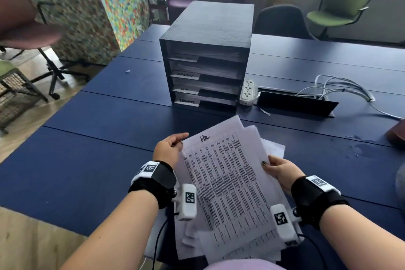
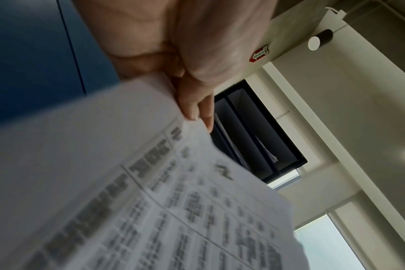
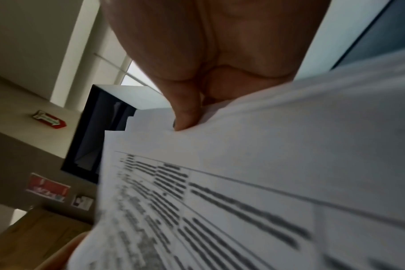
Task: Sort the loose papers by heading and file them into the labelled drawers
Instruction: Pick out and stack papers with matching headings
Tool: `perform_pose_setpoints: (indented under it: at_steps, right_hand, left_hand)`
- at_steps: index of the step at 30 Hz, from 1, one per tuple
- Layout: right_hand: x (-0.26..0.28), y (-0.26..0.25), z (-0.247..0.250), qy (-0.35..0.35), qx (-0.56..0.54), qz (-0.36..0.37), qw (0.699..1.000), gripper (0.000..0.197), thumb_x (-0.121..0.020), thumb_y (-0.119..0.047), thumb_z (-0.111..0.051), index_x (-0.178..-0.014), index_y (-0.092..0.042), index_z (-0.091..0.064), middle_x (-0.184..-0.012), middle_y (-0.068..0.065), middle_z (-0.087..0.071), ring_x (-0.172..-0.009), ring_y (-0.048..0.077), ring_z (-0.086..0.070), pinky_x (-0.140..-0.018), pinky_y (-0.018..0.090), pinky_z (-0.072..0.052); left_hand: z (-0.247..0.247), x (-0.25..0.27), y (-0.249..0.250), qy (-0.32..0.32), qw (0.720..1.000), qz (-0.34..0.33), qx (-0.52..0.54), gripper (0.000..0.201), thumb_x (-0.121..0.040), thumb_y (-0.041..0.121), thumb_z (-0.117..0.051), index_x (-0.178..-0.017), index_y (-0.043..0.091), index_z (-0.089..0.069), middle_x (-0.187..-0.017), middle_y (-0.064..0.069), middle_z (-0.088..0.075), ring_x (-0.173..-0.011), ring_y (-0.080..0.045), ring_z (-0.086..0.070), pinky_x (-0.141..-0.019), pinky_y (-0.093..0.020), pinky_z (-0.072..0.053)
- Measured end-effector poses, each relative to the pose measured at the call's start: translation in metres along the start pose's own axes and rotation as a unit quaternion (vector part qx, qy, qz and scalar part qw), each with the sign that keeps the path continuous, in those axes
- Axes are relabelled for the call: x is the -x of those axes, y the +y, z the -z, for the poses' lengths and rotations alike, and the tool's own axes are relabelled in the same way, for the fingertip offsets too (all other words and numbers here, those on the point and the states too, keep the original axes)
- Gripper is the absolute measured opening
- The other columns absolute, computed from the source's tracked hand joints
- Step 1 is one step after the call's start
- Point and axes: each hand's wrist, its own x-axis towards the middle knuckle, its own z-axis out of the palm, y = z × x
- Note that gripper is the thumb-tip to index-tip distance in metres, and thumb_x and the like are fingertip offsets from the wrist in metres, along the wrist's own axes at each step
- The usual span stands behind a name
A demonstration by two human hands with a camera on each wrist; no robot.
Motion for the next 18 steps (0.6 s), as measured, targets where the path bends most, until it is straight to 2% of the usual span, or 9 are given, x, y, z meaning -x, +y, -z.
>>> perform_pose_setpoints:
  at_steps: [2, 4, 6, 8, 11, 13, 14, 16, 18]
  right_hand:
    - [0.001, -0.006, -0.007, -0.015, -0.002, 0.005, 1.000, 0.019, -0.091, -0.002, -0.052, -0.095, -0.012, -0.068, -0.092, 0.016, -0.069, -0.078, 0.029, -0.063, -0.087, 0.049, -0.049]
    - [0.002, -0.009, -0.011, -0.022, -0.010, 0.012, 1.000, 0.020, -0.091, -0.002, -0.051, -0.094, -0.013, -0.068, -0.087, 0.012, -0.070, -0.071, 0.025, -0.065, -0.088, 0.049, -0.049]
    - [0.003, -0.009, -0.014, -0.028, -0.007, 0.018, 0.999, 0.020, -0.092, -0.003, -0.051, -0.095, -0.013, -0.067, -0.085, 0.009, -0.070, -0.067, 0.020, -0.065, -0.089, 0.047, -0.048]
    - [0.005, -0.011, -0.018, -0.040, -0.001, 0.026, 0.999, 0.019, -0.091, -0.002, -0.051, -0.102, -0.009, -0.065, -0.084, 0.006, -0.069, -0.065, 0.014, -0.064, -0.090, 0.044, -0.047]
    - [0.008, -0.018, -0.026, -0.061, 0.004, 0.037, 0.997, 0.023, -0.091, 0.001, -0.050, -0.110, -0.004, -0.061, -0.089, 0.007, -0.067, -0.065, 0.008, -0.063, -0.086, 0.034, -0.049]
    - [0.012, -0.024, -0.034, -0.075, 0.010, 0.045, 0.996, 0.023, -0.091, 0.001, -0.051, -0.111, -0.004, -0.061, -0.092, 0.008, -0.066, -0.068, 0.009, -0.063, -0.083, 0.028, -0.051]
    - [0.013, -0.026, -0.037, -0.079, 0.011, 0.047, 0.996, 0.023, -0.091, 0.001, -0.051, -0.110, -0.004, -0.062, -0.092, 0.008, -0.066, -0.068, 0.009, -0.062, -0.082, 0.026, -0.051]
    - [0.019, -0.032, -0.043, -0.092, 0.024, 0.053, 0.994, 0.018, -0.091, -0.002, -0.052, -0.102, -0.007, -0.065, -0.085, 0.004, -0.067, -0.064, 0.006, -0.062, -0.074, 0.019, -0.051]
    - [0.026, -0.039, -0.042, -0.109, 0.064, 0.062, 0.990, 0.014, -0.092, -0.012, -0.055, -0.092, -0.014, -0.068, -0.079, 0.000, -0.068, -0.064, 0.007, -0.061, -0.071, 0.020, -0.051]
  left_hand:
    - [-0.006, -0.001, -0.001, 0.002, 1.000, -0.008, -0.026, 0.032, -0.089, -0.003, -0.051, -0.102, 0.017, -0.071, -0.106, 0.000, -0.067, -0.095, -0.012, -0.060, -0.084, -0.017, -0.043]
    - [-0.009, -0.002, -0.005, -0.006, 0.990, -0.031, -0.137, 0.028, -0.088, 0.005, -0.056, -0.106, 0.020, -0.071, -0.110, 0.000, -0.061, -0.103, -0.014, -0.053, -0.091, -0.020, -0.039]
    - [-0.008, -0.003, -0.007, -0.014, 0.963, -0.050, -0.265, 0.029, -0.084, 0.019, -0.065, -0.111, 0.030, -0.068, -0.115, 0.002, -0.054, -0.115, -0.020, -0.045, -0.102, -0.030, -0.035]
    - [-0.006, -0.001, -0.007, -0.037, 0.943, -0.054, -0.326, 0.044, -0.079, 0.031, -0.070, -0.122, 0.035, -0.060, -0.127, 0.005, -0.050, -0.124, -0.021, -0.040, -0.107, -0.036, -0.031]
    - [-0.009, -0.001, -0.008, -0.107, 0.955, -0.053, -0.270, 0.075, -0.070, 0.035, -0.079, -0.136, 0.034, -0.045, -0.135, 0.004, -0.050, -0.129, -0.018, -0.042, -0.110, -0.041, -0.032]
    - [-0.012, -0.002, -0.010, -0.126, 0.972, -0.026, -0.198, 0.077, -0.064, 0.032, -0.083, -0.130, 0.042, -0.045, -0.124, 0.008, -0.060, -0.118, -0.014, -0.054, -0.106, -0.042, -0.039]
    - [-0.013, -0.003, -0.009, -0.129, 0.976, -0.010, -0.175, 0.069, -0.063, 0.029, -0.084, -0.122, 0.044, -0.050, -0.114, 0.011, -0.065, -0.109, -0.013, -0.060, -0.101, -0.041, -0.044]
    - [-0.010, -0.005, -0.002, -0.148, 0.973, 0.000, -0.177, 0.041, -0.065, 0.023, -0.083, -0.099, 0.033, -0.063, -0.094, 0.009, -0.071, -0.090, -0.014, -0.066, -0.090, -0.039, -0.052]
    - [-0.005, -0.006, 0.007, -0.167, 0.969, -0.008, -0.181, 0.017, -0.069, 0.019, -0.081, -0.078, 0.025, -0.067, -0.077, 0.007, -0.071, -0.072, -0.013, -0.064, -0.077, -0.034, -0.052]
